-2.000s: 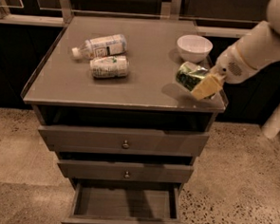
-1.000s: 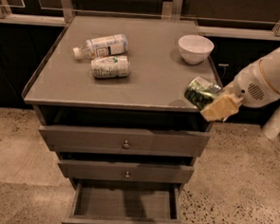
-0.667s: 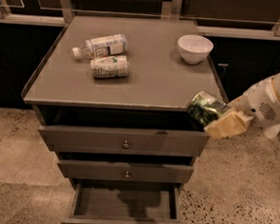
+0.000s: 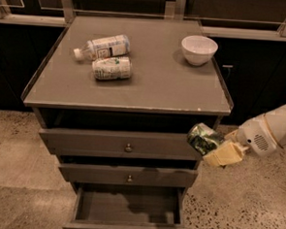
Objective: Place green can into bottom drawer
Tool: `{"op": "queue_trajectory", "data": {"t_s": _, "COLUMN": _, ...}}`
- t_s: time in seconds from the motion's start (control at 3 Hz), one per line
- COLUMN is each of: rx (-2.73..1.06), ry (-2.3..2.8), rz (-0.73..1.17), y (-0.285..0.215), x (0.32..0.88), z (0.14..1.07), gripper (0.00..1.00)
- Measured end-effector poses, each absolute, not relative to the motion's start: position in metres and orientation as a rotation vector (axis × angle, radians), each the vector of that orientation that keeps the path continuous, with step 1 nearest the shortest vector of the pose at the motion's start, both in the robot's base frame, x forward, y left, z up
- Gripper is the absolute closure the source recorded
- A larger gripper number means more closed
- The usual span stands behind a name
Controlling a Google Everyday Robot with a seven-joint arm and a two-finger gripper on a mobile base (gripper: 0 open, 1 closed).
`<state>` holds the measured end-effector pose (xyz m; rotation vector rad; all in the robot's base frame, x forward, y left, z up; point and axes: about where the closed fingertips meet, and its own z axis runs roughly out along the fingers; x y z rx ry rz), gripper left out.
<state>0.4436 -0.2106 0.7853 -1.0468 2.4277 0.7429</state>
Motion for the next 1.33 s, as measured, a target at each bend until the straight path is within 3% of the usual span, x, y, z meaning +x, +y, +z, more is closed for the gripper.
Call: {"op": "queue_trajectory", "data": {"t_s": 1.33, "rx": -0.826, "ry": 2.588, "rz": 0.937, "y": -0.227, "x": 0.437, "z": 0.661, "gripper": 1.00}}
